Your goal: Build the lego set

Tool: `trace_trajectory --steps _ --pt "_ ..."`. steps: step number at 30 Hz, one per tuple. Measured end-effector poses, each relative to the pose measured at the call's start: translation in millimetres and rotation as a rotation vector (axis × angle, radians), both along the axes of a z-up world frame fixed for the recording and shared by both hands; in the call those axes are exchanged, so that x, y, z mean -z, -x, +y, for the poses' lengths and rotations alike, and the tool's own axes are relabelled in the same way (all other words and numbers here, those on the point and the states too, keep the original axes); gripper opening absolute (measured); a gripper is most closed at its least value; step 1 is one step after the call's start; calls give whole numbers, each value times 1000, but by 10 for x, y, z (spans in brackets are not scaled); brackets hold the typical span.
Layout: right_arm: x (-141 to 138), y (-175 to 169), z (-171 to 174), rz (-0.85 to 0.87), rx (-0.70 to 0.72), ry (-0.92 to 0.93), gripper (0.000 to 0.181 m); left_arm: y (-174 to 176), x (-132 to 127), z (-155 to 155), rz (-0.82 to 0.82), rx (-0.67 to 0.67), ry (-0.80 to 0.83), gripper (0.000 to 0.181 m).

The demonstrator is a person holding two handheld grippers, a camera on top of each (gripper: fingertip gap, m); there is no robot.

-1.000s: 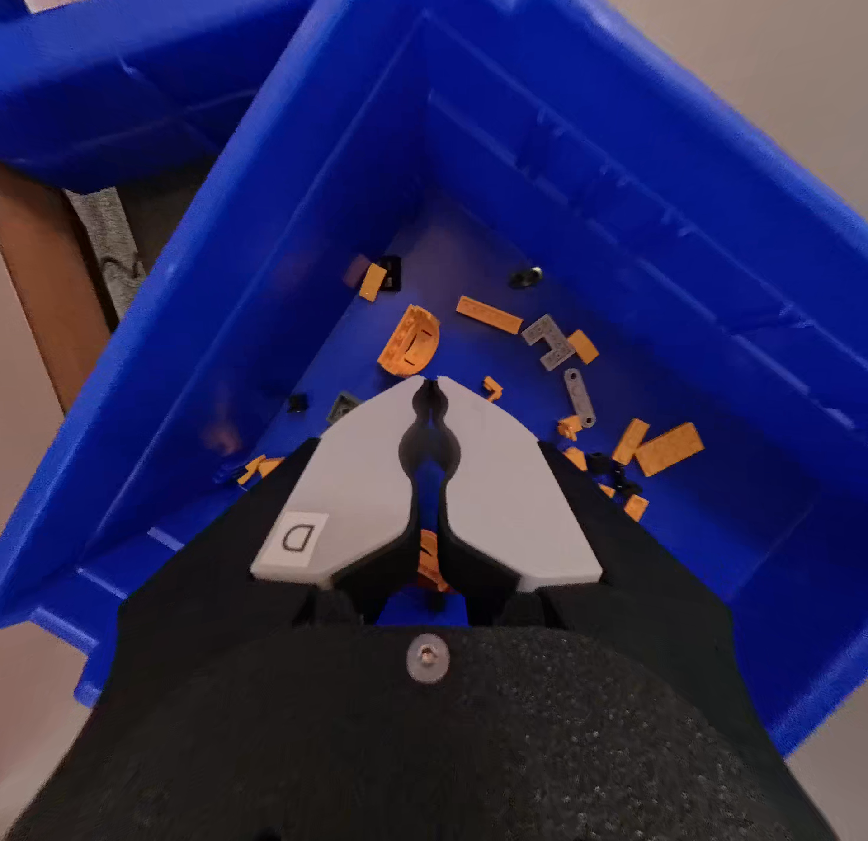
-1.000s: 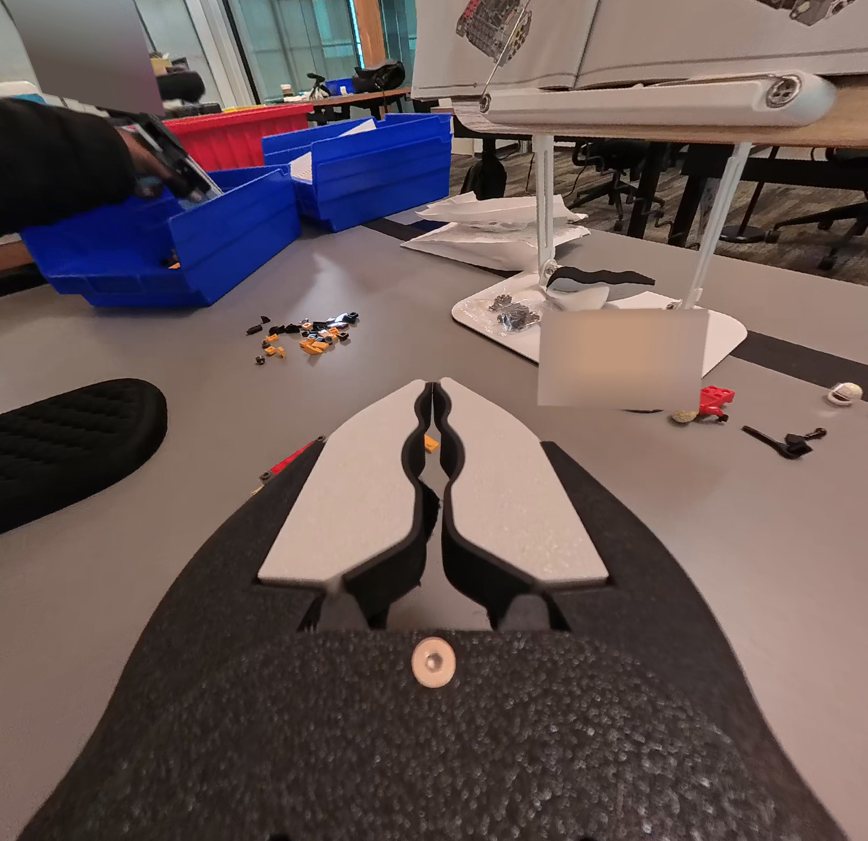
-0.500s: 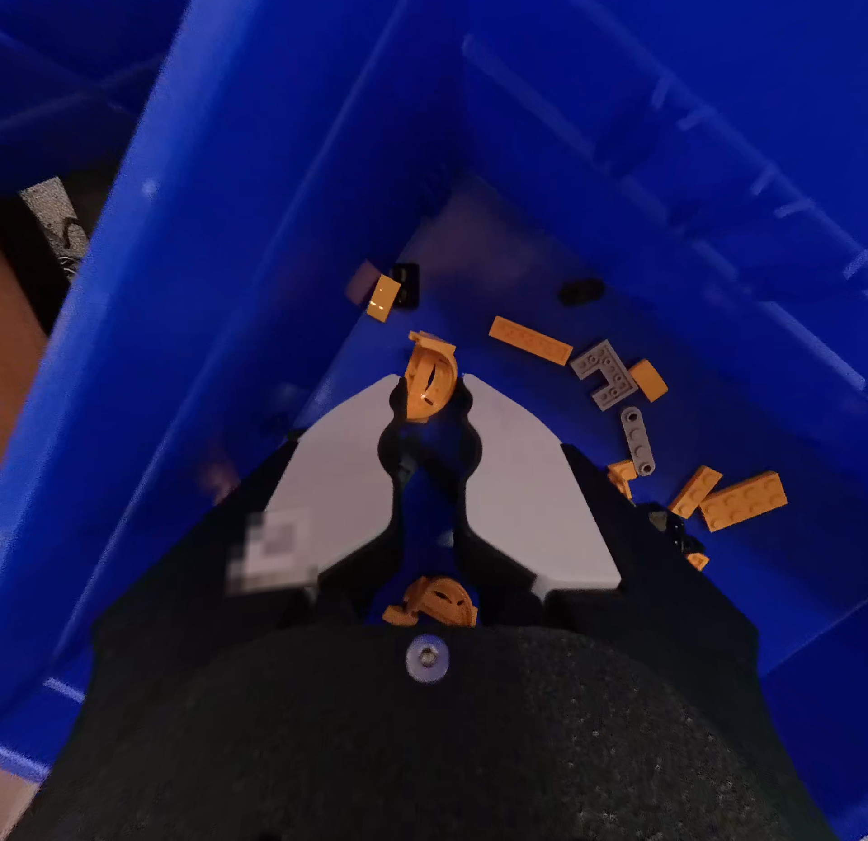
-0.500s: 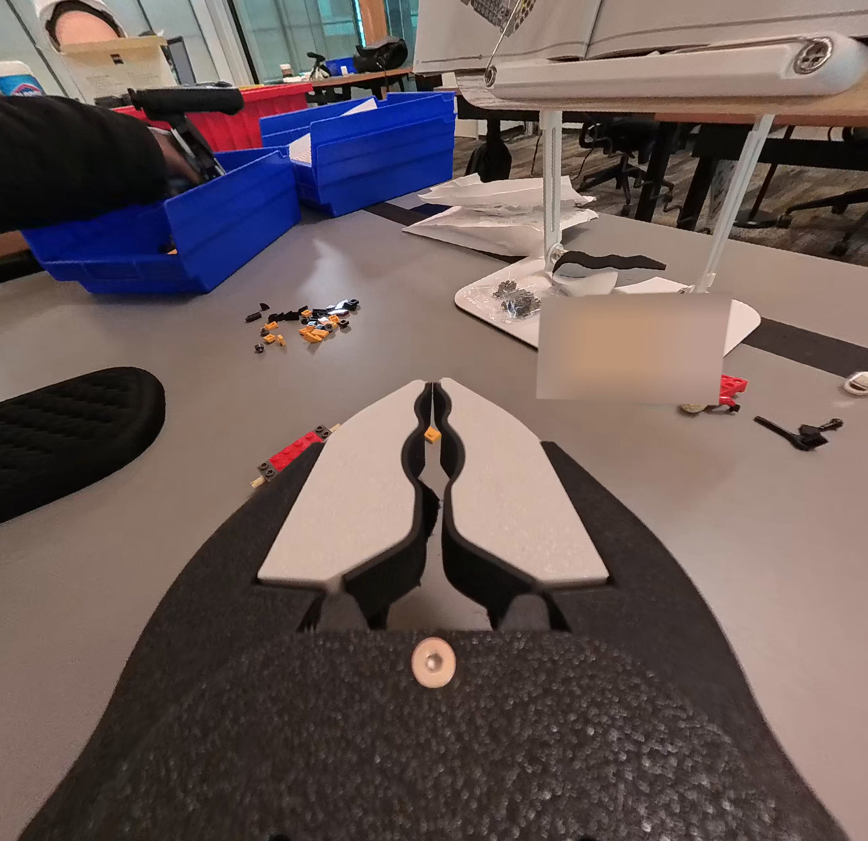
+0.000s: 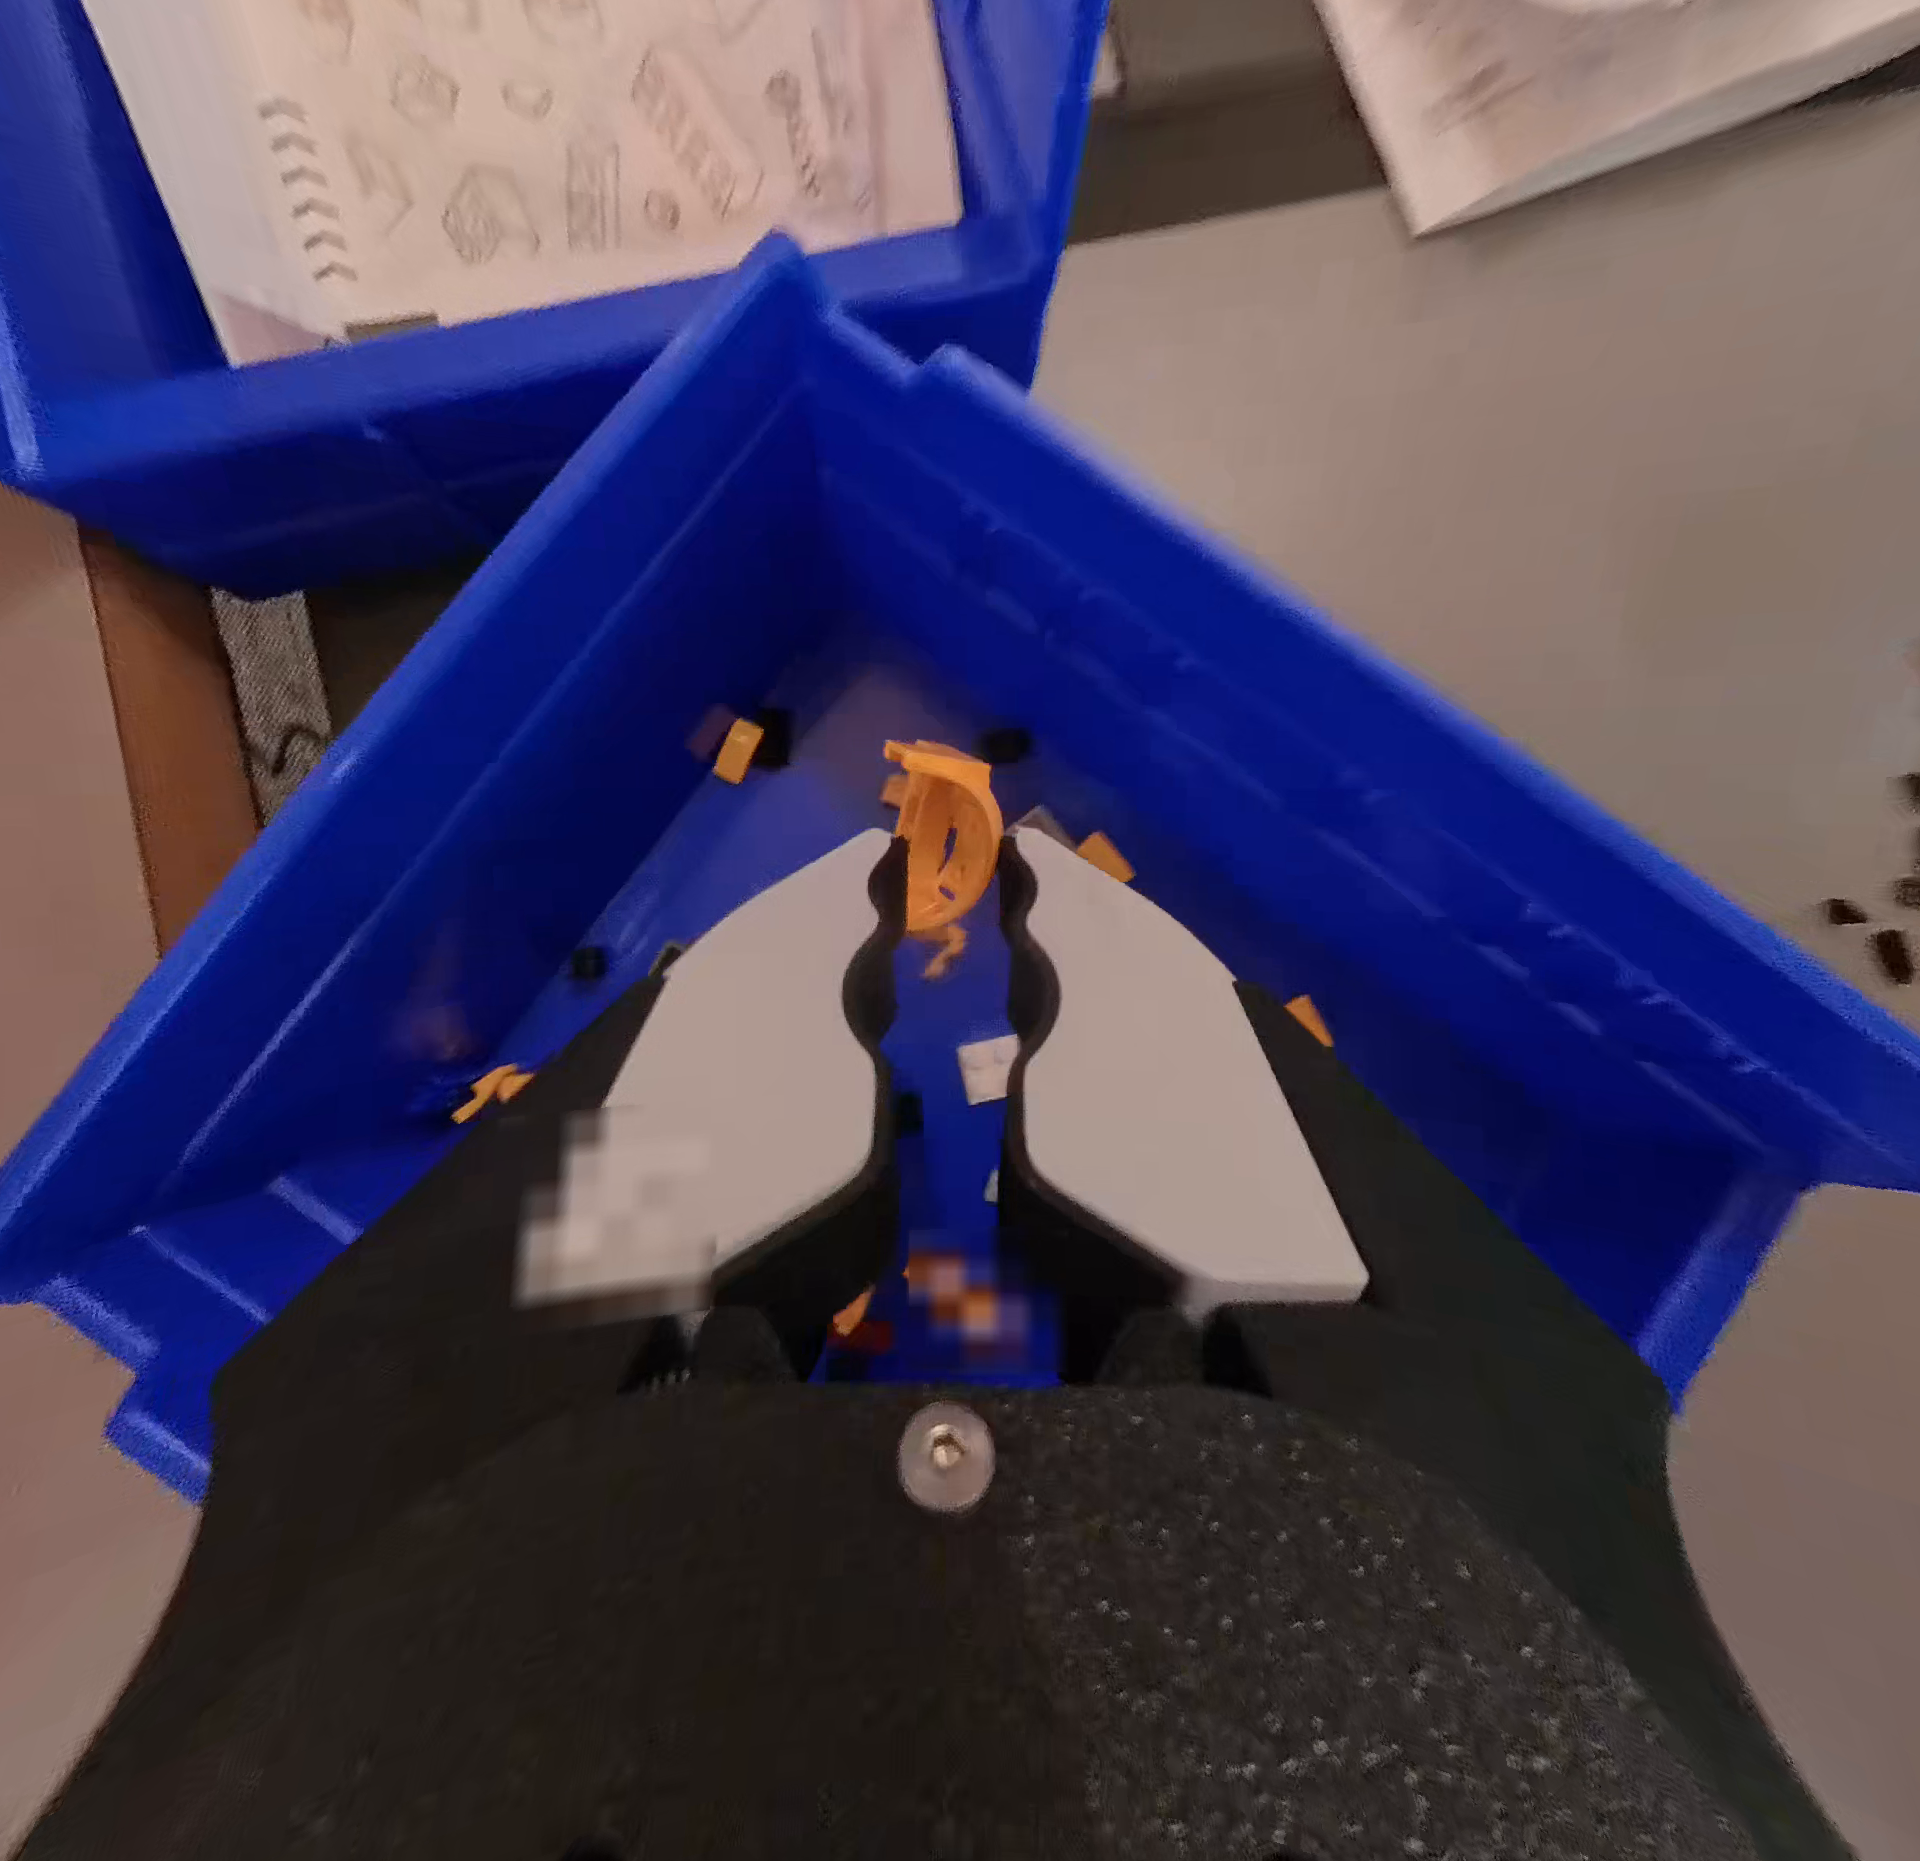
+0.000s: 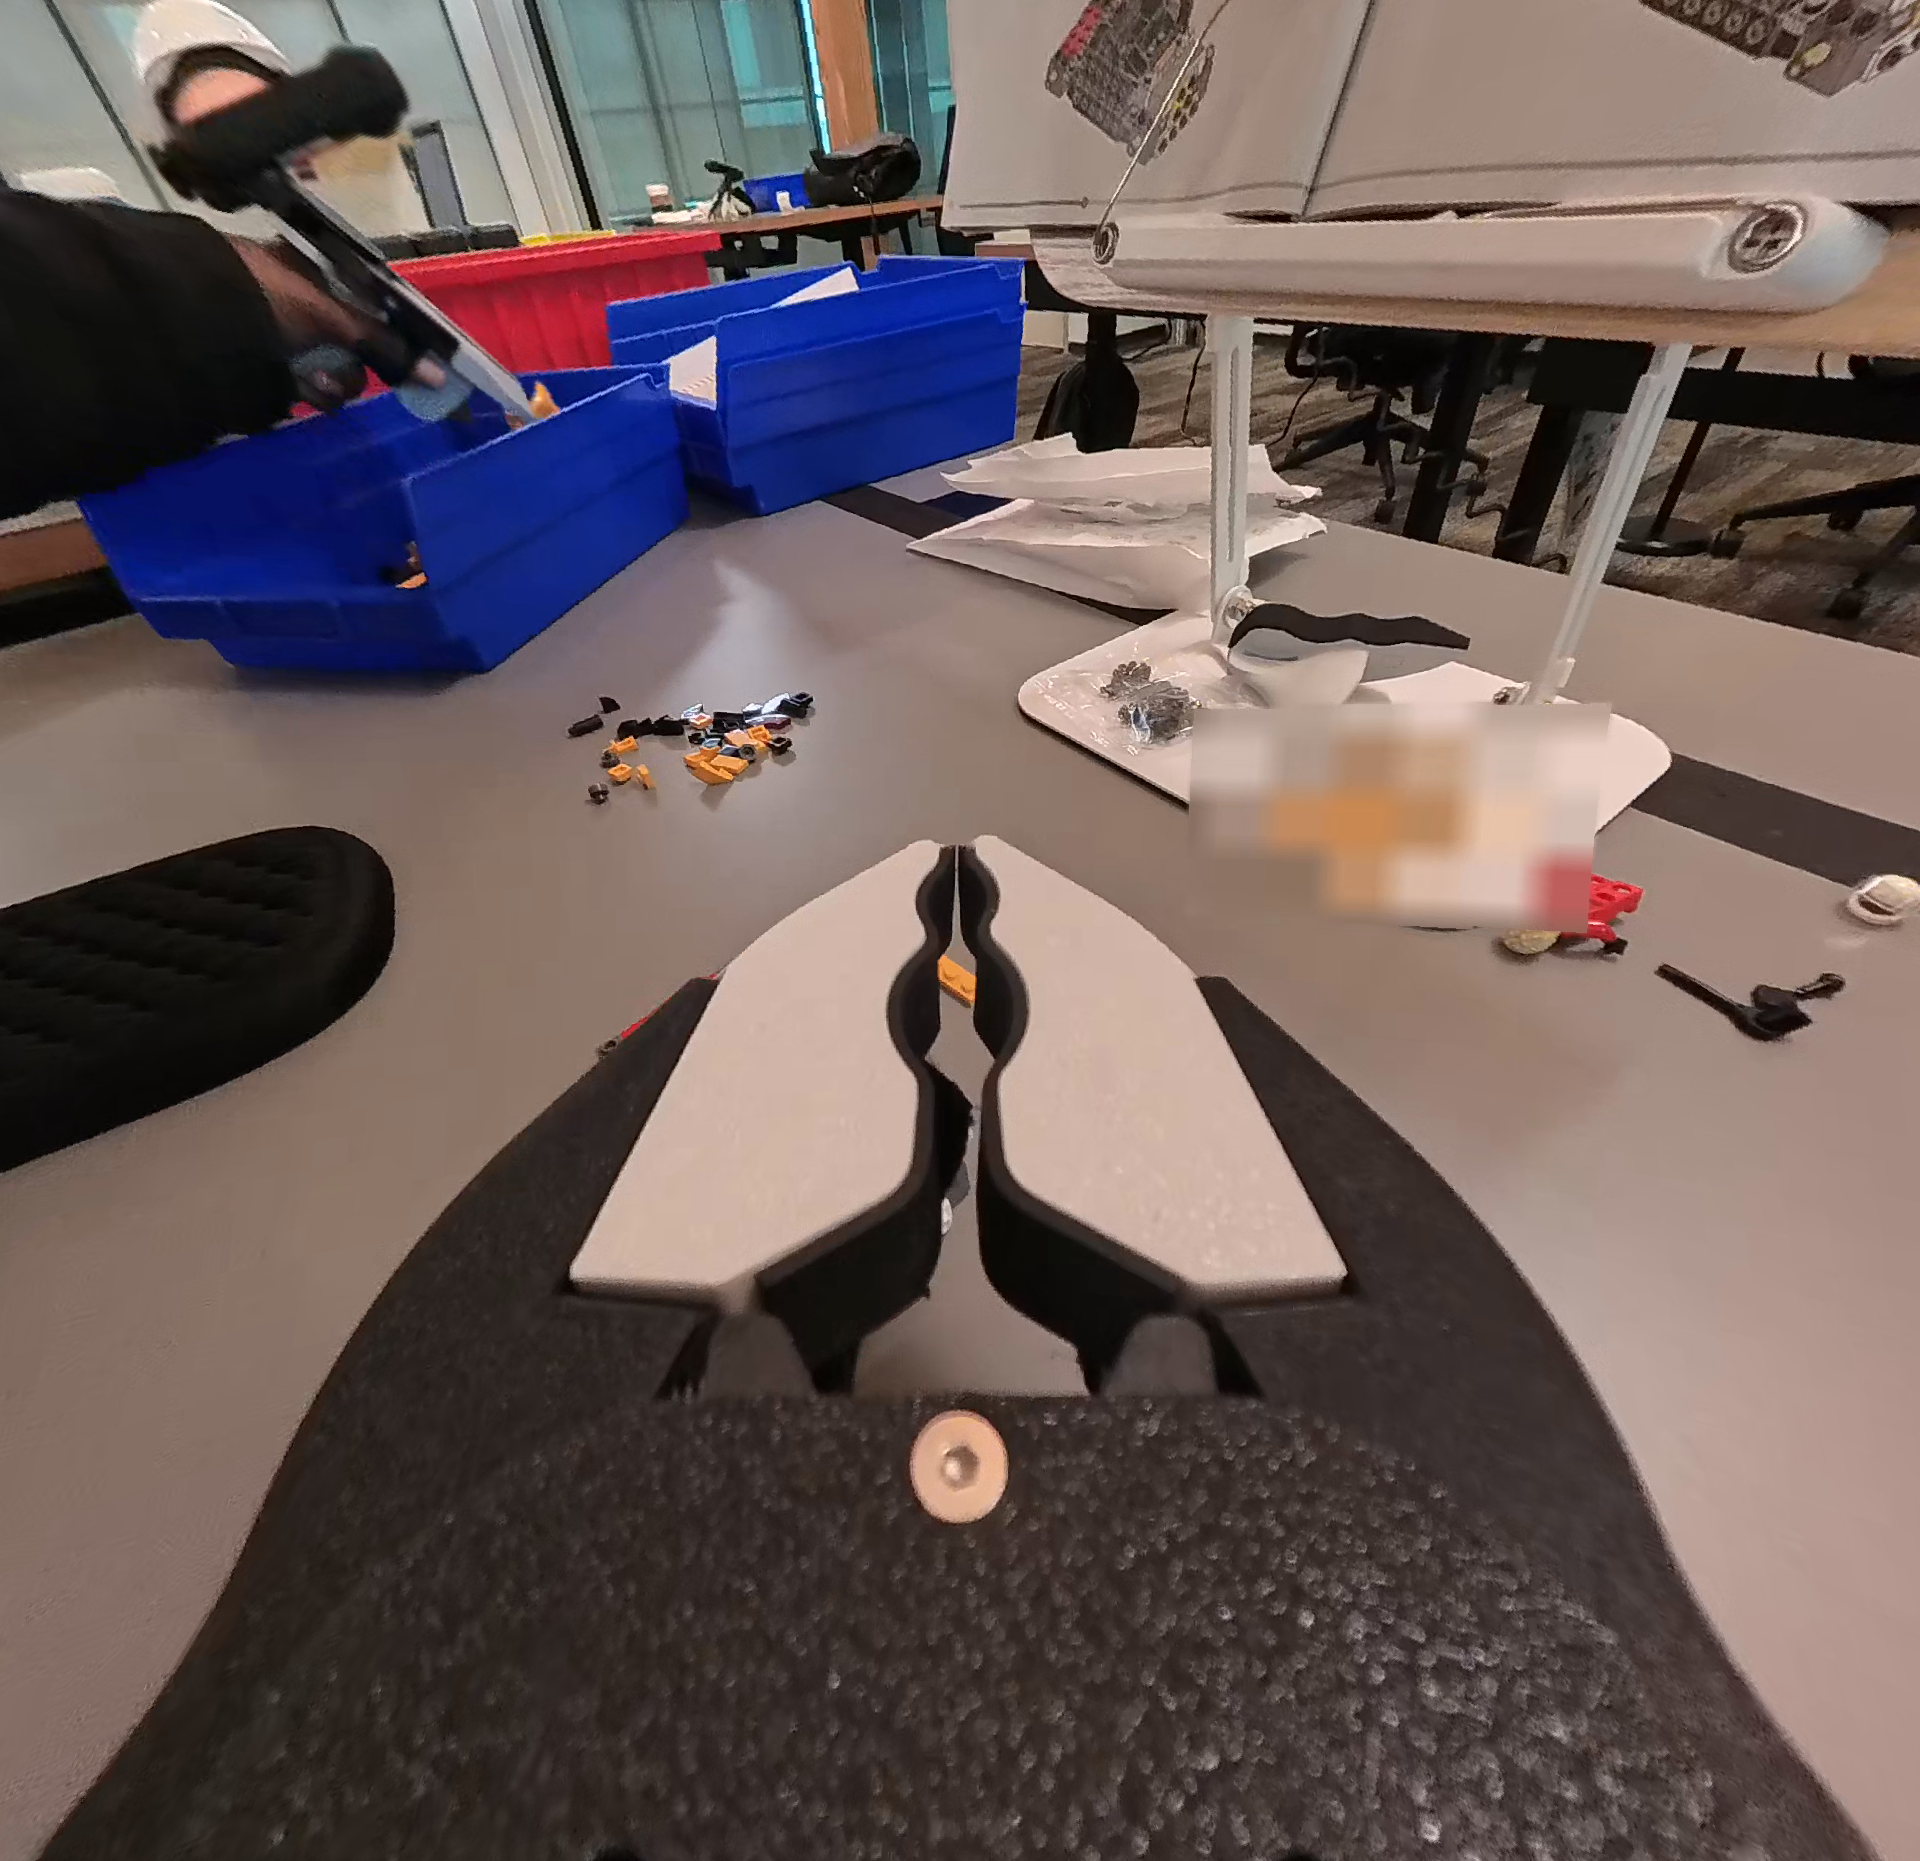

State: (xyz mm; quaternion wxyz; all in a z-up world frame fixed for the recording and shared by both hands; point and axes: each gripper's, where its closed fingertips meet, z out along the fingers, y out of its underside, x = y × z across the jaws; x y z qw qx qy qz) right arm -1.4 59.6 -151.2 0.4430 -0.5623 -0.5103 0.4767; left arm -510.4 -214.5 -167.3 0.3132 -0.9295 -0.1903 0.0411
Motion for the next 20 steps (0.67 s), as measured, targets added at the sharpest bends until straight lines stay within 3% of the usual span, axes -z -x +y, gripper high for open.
trace_trajectory --steps 1,6,12,20 --pt "-1 1 -2 0 -1 1 0 -55 -54 25 -5 7 -37 17" --pt "-5 1 -15 0 -3 -6 0 -541 -369 223 -147 106 -320 17" --pt "16 16 -34 -7 -11 -4 1 -1494 -949 489 -367 330 -671 17" --pt "-69 23 -144 20 -58 -27 1 -3041 -1250 919 -640 678 -853 16"
